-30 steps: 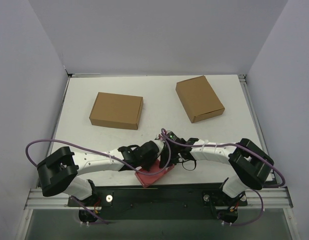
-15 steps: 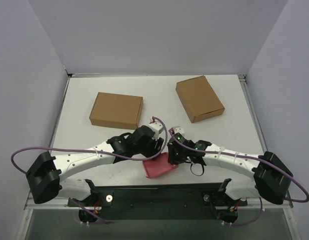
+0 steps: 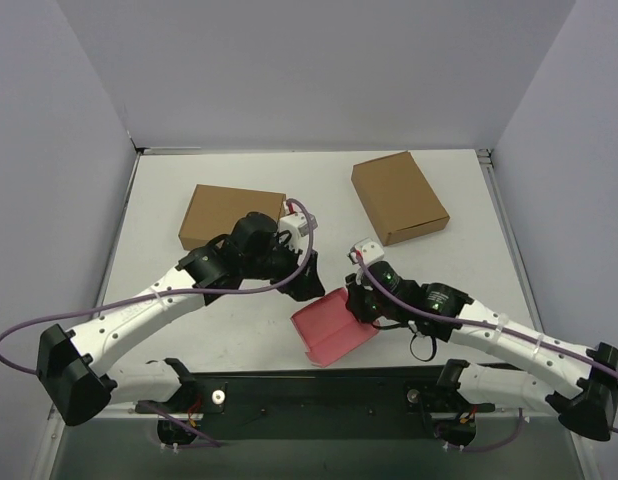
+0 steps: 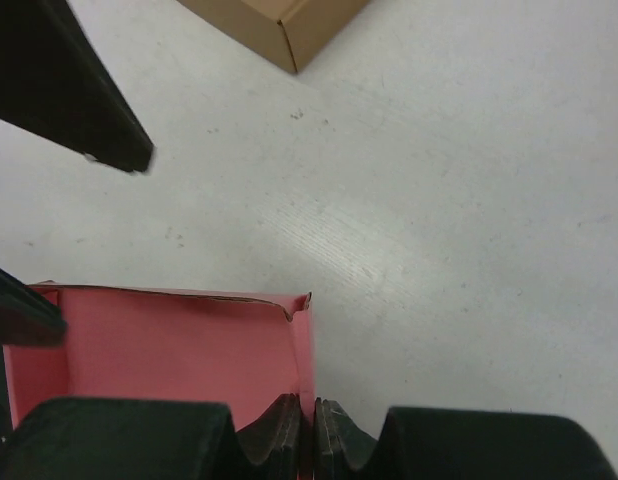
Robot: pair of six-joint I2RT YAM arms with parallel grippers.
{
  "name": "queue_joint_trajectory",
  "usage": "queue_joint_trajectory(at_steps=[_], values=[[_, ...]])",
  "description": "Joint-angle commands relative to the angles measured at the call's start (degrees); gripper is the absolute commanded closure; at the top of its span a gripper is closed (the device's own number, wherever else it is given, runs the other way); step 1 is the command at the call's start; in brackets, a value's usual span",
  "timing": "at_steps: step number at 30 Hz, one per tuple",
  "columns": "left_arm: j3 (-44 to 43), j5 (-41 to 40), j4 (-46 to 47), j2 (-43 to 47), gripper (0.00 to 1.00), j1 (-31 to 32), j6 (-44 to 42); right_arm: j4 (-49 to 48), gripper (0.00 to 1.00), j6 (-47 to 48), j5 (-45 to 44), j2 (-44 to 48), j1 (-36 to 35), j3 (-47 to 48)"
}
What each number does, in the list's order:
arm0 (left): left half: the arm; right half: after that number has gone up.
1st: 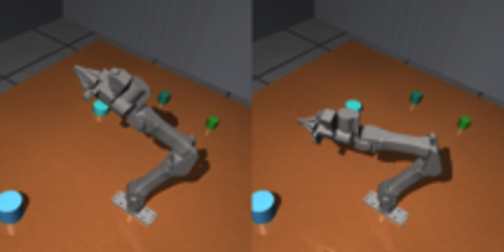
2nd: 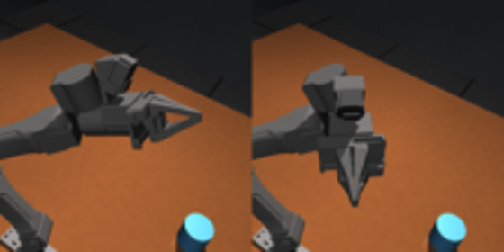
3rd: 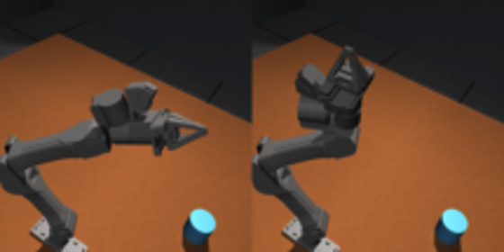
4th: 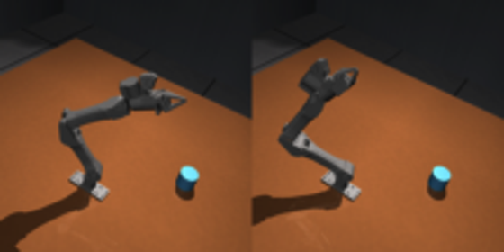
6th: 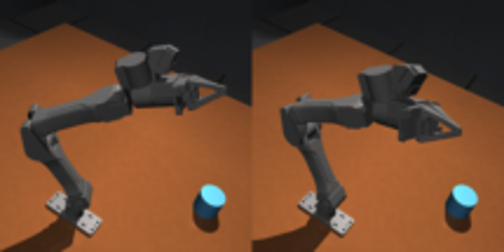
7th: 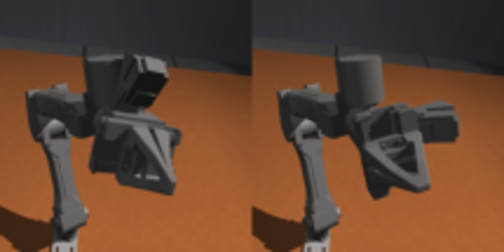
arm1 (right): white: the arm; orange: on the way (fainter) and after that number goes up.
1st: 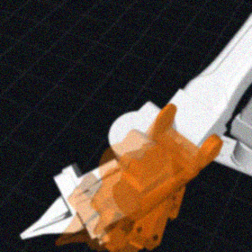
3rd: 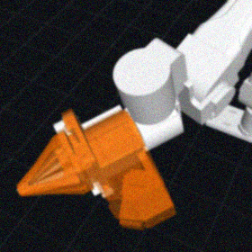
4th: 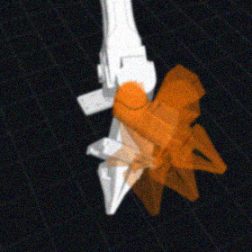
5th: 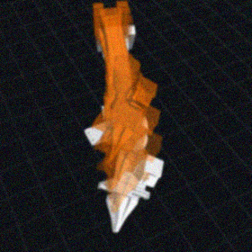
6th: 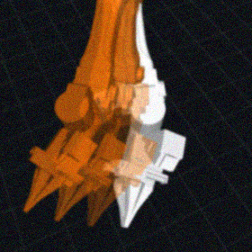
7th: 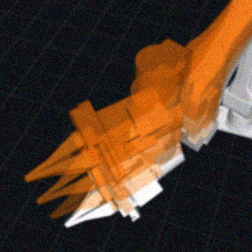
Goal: Fold the paper box
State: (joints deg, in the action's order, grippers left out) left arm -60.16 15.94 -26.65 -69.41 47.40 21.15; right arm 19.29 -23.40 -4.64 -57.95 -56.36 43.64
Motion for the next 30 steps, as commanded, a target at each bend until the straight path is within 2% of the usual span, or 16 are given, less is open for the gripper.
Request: queue_joint_trajectory(at_steps=[1,8,9,13,19,22,23,25,26,30], values=[[-4.35,14.19,-3.58,-2.05,0.22,-0.11,-1.02,5.14,1.00,4.94,-2.83,3.28,-2.00,6.01],[-4.26,18.60,-2.26,-3.80,0.23,0.33,0.65,8.22,1.00,6.52,-4.93,2.50,-3.93,9.79],[-4.35,18.51,-2.44,-3.98,0.27,0.68,0.56,8.31,1.00,6.70,-4.94,2.41,-3.93,10.06],[-4.79,15.62,-5.33,-5.38,0.37,1.99,-0.05,8.57,1.00,7.40,-5.64,1.09,-4.64,11.64],[-5.23,8.59,-7.53,-6.35,0.38,4.46,0.29,8.75,1.00,7.84,-6.34,-0.05,-5.60,13.31],[-4.18,7.79,-6.05,-5.74,0.50,4.46,2.31,8.92,1.00,8.02,-6.60,-0.32,-6.04,13.32],[-4.00,8.22,-5.43,-5.57,0.58,4.37,2.93,9.01,1.00,8.02,-6.78,-0.14,-6.13,13.23],[-3.21,9.10,-3.76,-5.39,0.62,4.37,4.42,8.92,1.00,8.02,-7.39,-0.14,-6.22,12.88],[-2.95,9.45,-3.23,-5.39,0.69,4.46,4.86,8.92,1.00,8.10,-7.57,-0.06,-6.22,12.88],[-2.07,10.42,-2.00,-5.56,0.77,4.46,6.54,9.01,1.00,7.84,-8.80,-0.67,-6.48,13.14]])
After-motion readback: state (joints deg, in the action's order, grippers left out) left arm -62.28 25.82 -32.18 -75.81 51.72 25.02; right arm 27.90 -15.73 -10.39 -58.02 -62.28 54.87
